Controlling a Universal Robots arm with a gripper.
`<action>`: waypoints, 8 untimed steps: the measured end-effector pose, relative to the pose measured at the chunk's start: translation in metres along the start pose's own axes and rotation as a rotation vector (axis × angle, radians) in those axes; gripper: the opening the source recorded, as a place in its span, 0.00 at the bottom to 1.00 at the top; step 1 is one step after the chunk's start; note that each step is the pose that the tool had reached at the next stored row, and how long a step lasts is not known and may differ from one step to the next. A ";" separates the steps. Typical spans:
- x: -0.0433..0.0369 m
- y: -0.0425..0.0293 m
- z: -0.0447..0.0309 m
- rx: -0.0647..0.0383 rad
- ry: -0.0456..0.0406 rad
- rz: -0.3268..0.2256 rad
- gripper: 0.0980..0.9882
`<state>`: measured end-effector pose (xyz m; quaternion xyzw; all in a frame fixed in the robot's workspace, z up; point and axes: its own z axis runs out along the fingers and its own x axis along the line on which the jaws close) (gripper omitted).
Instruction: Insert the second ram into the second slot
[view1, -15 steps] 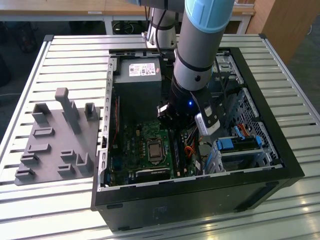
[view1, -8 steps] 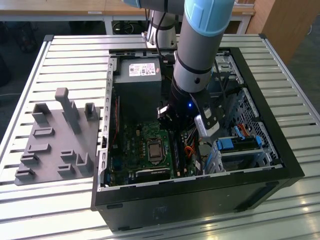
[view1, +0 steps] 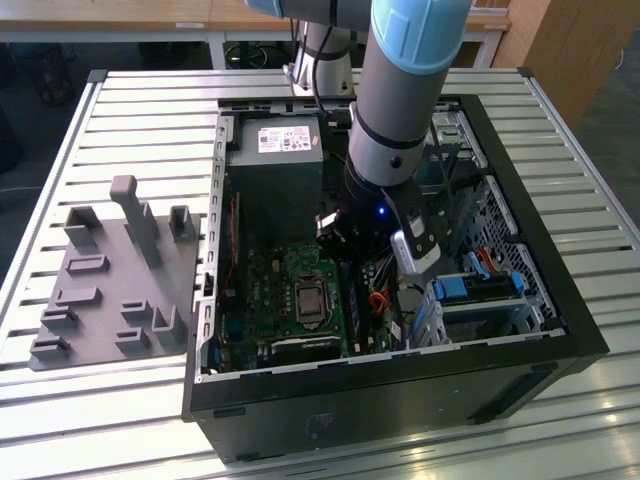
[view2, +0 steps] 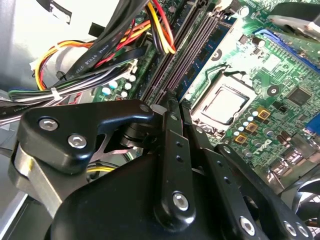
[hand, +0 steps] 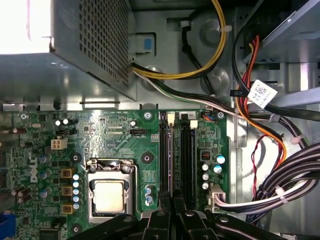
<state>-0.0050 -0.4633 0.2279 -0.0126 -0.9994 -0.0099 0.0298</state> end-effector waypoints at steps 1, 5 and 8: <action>-0.0004 0.0001 0.0006 0.000 -0.0001 0.000 0.04; -0.0009 -0.0001 0.0028 0.000 0.0001 -0.001 0.04; -0.0010 -0.0001 0.0036 0.001 0.0002 -0.006 0.04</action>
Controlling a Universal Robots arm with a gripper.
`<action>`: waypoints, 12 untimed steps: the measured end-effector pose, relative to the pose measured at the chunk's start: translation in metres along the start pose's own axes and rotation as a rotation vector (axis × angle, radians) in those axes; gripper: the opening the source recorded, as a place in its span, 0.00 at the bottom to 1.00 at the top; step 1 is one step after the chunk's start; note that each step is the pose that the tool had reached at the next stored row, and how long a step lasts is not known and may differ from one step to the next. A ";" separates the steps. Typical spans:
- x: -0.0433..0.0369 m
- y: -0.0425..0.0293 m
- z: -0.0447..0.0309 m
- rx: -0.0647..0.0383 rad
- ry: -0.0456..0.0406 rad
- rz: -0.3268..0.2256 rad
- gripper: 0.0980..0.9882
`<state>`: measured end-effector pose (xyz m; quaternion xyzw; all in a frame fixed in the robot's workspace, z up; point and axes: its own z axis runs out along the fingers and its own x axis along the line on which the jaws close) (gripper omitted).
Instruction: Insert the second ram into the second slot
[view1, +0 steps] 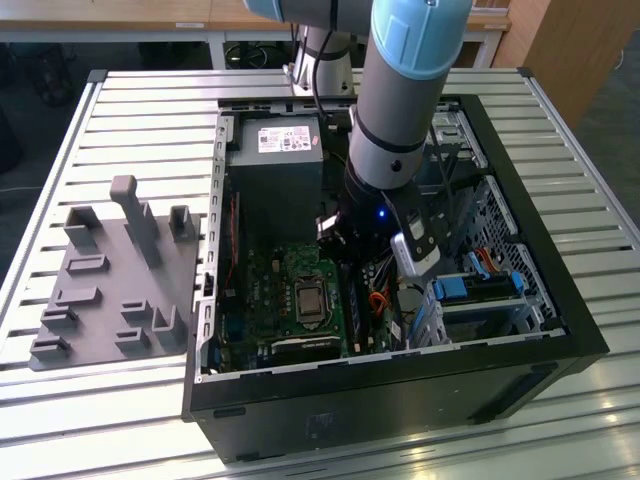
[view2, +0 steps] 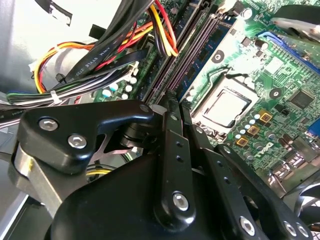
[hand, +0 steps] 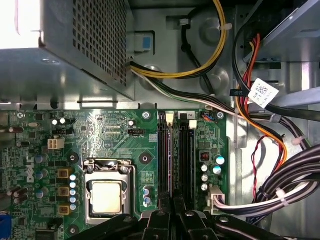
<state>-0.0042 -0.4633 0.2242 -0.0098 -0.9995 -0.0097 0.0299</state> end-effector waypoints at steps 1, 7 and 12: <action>0.0000 0.0000 0.0004 0.000 -0.0001 0.000 0.04; -0.0002 0.0000 0.0026 0.000 -0.0001 0.000 0.04; -0.0004 0.0000 0.0038 0.000 -0.0001 0.000 0.04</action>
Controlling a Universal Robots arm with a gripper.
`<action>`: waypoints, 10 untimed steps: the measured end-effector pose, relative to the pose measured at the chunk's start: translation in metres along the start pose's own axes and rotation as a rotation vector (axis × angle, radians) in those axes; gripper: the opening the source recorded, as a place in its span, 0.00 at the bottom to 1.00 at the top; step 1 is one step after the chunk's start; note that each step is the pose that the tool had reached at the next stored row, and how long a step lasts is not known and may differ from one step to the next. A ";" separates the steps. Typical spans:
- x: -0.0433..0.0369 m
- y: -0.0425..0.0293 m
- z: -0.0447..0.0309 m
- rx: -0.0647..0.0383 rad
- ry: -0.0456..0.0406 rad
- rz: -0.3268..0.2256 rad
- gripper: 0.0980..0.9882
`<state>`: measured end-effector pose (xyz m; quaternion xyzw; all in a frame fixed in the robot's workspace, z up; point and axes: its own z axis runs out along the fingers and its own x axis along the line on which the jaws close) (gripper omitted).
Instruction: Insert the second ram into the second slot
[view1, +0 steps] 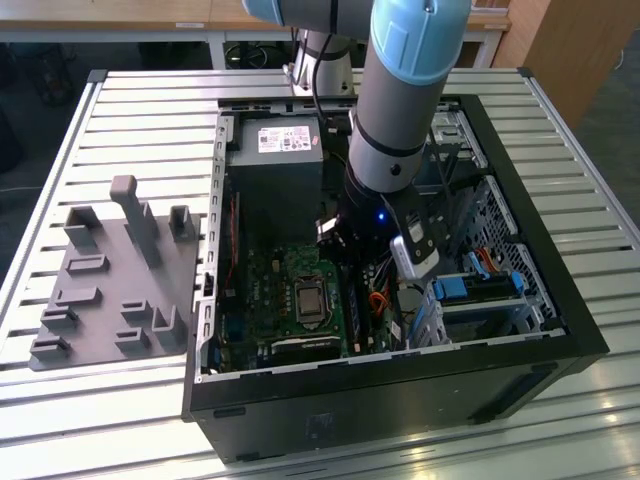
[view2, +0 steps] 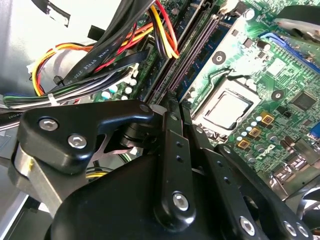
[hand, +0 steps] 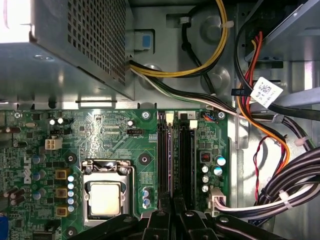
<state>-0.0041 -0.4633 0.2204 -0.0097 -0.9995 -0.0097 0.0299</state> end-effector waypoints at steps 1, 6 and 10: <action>0.0000 0.0000 0.0002 0.000 0.0000 0.000 0.04; -0.0001 0.0000 0.0013 0.000 0.0000 0.000 0.04; -0.0001 -0.0001 0.0021 0.000 0.0000 0.000 0.04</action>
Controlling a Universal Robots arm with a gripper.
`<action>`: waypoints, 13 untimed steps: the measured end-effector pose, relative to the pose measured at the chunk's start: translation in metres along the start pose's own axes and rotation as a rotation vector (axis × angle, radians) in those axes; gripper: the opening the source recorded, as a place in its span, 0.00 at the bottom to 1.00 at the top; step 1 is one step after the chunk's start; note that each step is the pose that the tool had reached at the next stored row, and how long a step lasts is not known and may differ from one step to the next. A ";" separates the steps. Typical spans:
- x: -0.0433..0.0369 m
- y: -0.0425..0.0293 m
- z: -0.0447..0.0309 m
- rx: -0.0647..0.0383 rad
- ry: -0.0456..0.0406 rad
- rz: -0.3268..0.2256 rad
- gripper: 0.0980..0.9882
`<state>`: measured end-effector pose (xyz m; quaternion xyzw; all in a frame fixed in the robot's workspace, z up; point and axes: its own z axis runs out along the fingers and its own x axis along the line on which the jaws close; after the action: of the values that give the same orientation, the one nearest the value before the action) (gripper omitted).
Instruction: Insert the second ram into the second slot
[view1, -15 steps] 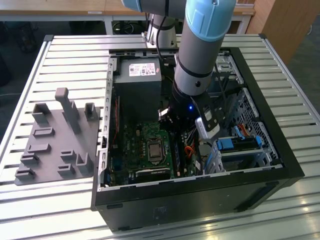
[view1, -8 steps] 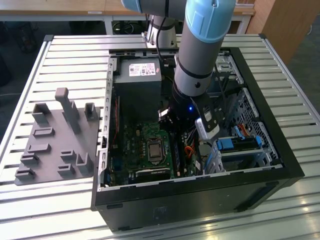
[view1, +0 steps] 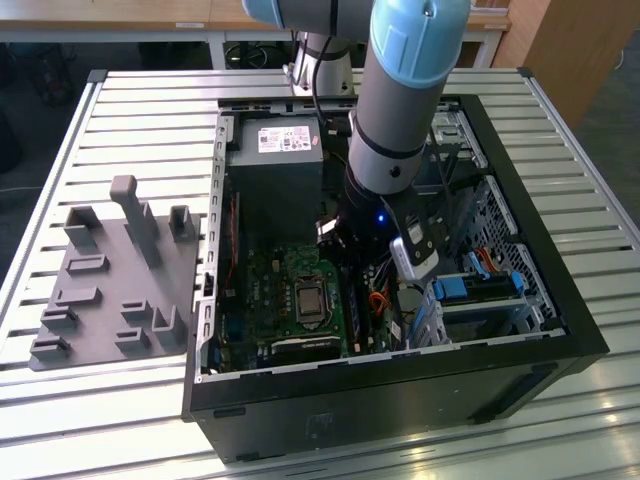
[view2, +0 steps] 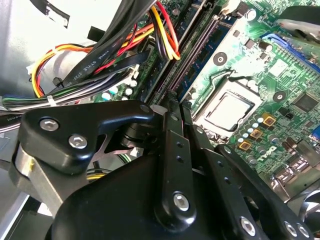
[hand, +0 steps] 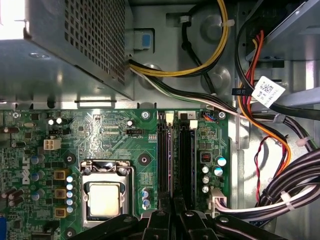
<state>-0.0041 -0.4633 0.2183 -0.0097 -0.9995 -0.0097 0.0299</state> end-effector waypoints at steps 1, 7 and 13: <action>0.0000 0.0000 0.0003 0.000 -0.0001 0.000 0.04; -0.0001 0.0000 0.0017 0.000 0.0000 0.000 0.04; -0.0002 0.0000 0.0028 0.000 0.0000 0.000 0.04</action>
<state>-0.0041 -0.4633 0.2155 -0.0098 -0.9995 -0.0099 0.0299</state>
